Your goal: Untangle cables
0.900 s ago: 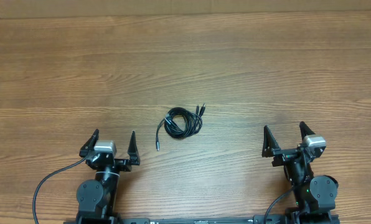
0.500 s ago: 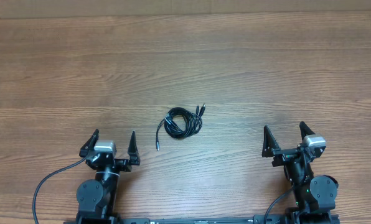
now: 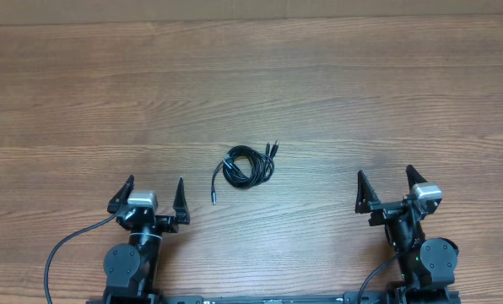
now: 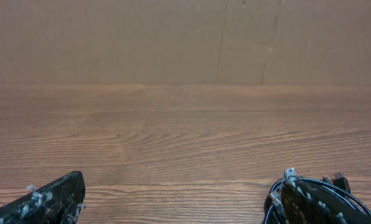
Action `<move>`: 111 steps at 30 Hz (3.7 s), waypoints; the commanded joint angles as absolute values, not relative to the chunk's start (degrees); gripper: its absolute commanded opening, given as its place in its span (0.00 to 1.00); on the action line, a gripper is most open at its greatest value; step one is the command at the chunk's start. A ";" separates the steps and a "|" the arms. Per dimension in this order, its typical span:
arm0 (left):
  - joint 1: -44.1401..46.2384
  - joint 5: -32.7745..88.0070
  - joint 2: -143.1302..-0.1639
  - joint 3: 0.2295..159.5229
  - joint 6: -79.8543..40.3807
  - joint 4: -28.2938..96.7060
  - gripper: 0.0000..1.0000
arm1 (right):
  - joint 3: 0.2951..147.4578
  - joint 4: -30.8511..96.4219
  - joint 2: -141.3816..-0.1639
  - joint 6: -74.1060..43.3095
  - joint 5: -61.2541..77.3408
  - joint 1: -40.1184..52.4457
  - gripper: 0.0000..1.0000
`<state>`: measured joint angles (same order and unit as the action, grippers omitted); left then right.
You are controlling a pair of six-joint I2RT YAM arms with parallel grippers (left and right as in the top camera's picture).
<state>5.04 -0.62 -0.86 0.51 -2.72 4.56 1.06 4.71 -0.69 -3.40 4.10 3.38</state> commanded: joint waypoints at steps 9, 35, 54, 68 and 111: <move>4.80 -0.16 -0.64 0.40 -1.26 4.67 1.00 | 0.45 4.45 -0.19 -3.16 4.12 3.29 1.00; 4.82 2.31 -2.28 1.41 -6.48 6.48 1.00 | 0.54 4.43 -0.19 -7.73 6.04 3.29 1.00; 4.84 7.09 -41.58 35.05 -6.83 28.29 1.00 | 21.56 26.30 -14.17 -12.45 6.09 3.29 1.00; 4.84 3.55 -63.07 49.25 -6.96 44.53 1.00 | 49.01 47.29 -48.58 -11.99 4.60 3.29 1.00; 35.62 7.33 -99.72 49.23 -30.50 7.46 0.37 | 49.47 42.00 -53.17 -12.03 12.56 3.29 1.00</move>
